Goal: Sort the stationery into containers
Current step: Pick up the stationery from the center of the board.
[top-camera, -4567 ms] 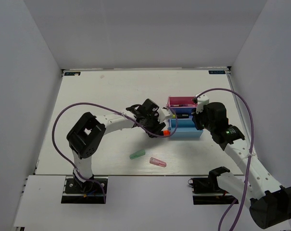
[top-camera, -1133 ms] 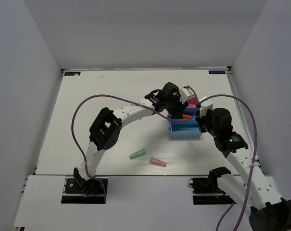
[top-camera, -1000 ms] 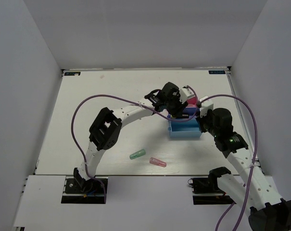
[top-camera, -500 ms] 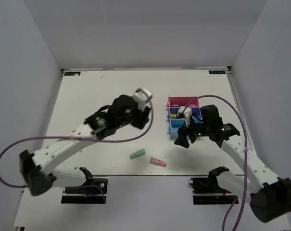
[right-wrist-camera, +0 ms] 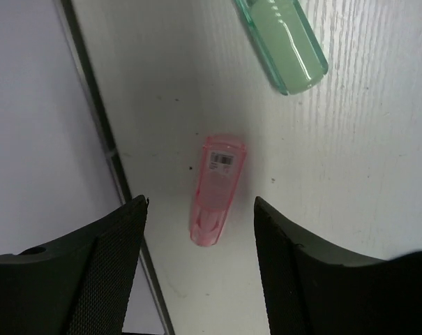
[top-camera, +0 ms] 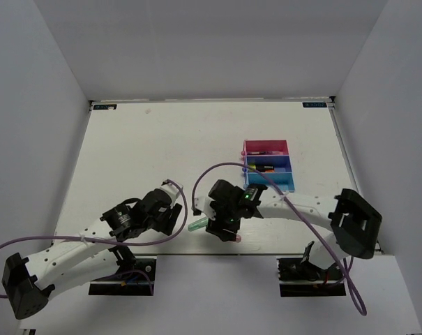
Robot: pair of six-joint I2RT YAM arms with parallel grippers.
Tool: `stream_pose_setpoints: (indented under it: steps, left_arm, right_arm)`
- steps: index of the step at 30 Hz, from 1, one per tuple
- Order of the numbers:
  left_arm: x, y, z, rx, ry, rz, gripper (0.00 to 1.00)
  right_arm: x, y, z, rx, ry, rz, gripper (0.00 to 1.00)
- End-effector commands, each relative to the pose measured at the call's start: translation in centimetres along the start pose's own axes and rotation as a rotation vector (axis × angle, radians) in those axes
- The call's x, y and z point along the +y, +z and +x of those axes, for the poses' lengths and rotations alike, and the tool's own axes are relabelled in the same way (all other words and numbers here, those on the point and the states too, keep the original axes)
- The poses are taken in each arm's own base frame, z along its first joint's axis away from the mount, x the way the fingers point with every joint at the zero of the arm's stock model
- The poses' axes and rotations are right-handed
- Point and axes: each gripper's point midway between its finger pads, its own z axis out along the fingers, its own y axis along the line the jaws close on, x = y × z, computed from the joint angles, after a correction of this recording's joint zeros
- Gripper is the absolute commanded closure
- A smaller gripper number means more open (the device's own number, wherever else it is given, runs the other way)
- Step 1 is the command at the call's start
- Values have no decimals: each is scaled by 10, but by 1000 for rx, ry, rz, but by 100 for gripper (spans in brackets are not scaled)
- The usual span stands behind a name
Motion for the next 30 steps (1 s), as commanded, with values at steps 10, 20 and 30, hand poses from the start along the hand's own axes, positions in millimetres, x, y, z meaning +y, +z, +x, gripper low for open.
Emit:
stream_pose_setpoints:
  steps: [10, 20, 30]
  left_arm:
    - [3, -3, -13, -47, -10, -24, 28]
    - [12, -13, -5, -55, -23, -46, 28]
    - [-5, -4, -7, 3, 38, 26, 28]
  right_arm:
    - [-30, 34, 8, 137, 37, 238, 34]
    - [-12, 60, 37, 261, 6, 211, 56]
    - [3, 40, 40, 244, -60, 89, 100]
